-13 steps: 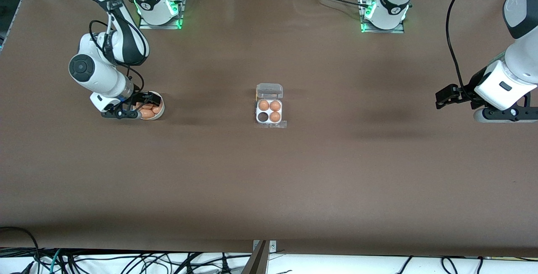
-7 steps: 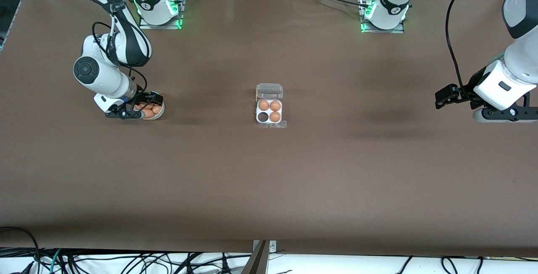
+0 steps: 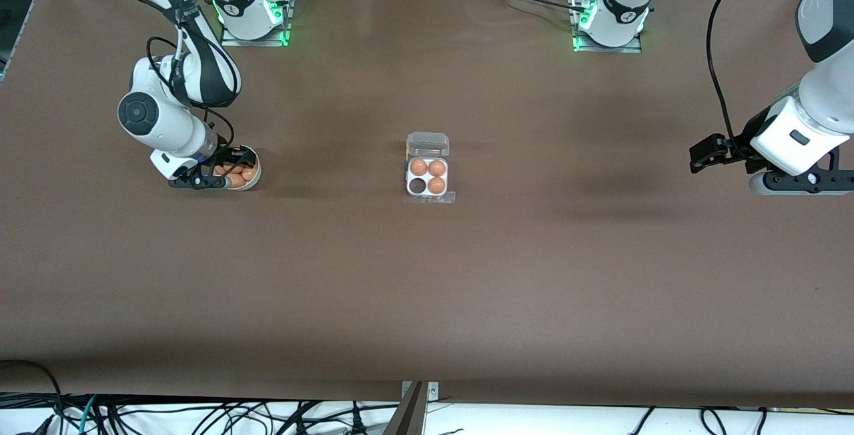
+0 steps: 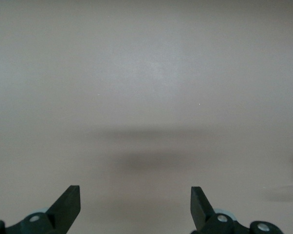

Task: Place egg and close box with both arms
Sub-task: 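Lower the right gripper and grasp one brown egg from the bowl, then lift the egg and carry it to the clear egg carton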

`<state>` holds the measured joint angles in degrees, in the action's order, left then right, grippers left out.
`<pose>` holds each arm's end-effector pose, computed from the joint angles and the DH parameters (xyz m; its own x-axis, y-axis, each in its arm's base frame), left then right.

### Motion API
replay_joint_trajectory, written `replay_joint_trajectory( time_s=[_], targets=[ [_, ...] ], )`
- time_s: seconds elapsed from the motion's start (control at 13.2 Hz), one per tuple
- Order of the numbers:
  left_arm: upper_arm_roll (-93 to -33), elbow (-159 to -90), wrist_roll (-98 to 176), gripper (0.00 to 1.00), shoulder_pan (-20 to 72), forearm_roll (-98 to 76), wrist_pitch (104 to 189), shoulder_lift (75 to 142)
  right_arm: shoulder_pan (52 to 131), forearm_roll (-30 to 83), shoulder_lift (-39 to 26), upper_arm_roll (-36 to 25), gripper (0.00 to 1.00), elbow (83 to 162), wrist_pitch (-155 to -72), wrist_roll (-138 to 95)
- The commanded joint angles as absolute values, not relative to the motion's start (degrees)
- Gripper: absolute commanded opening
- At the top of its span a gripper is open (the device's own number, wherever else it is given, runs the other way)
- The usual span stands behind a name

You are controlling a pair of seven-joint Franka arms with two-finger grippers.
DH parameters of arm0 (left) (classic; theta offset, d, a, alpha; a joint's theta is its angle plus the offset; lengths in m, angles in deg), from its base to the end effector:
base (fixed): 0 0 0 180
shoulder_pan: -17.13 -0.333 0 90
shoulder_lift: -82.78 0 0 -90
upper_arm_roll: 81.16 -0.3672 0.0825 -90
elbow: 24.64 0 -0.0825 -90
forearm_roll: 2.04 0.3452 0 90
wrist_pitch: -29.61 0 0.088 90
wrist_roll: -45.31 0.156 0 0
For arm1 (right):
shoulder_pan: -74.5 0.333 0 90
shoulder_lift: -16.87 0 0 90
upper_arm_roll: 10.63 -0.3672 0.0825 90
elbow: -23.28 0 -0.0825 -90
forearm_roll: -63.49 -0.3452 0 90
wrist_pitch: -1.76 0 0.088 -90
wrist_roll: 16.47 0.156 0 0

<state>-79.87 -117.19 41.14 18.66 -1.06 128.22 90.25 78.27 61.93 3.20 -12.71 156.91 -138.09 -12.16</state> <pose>0.5674 -0.0248 0.5495 0.9995 0.0211 -0.0235 0.0208 -0.9997 -0.0157 0.4873 0.0510 0.2584 0.9913 0.0053 -0.1312 0.0036 -0.9999 -0.0135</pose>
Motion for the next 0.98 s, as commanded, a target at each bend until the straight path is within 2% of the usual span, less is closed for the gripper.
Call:
replay_joint_trajectory(
  time_s=[0.0, 0.08, 0.53, 0.91],
  targets=[
    [-79.5, -115.7, 41.8, 1.0, 18.4, 0.6, 127.2, 91.0, 77.6, 62.2, 3.1, -12.6, 0.41, 157.5, -137.8, -14.9],
    [-79.5, -115.7, 41.8, 1.0, 18.4, 0.6, 127.2, 91.0, 77.6, 62.2, 2.9, -12.1, 0.33, 157.5, -137.8, -15.3],
    [-79.5, -115.7, 41.8, 1.0, 18.4, 0.6, 127.2, 91.0, 77.6, 62.1, 3.2, -12.1, 0.19, 156.2, -137.1, -15.4],
    [-79.5, -115.7, 41.8, 1.0, 18.4, 0.6, 127.2, 91.1, 78.0, 62.1, 3.2, -12.2, 0.15, 147.5, -123.9, -14.2]
  ],
)
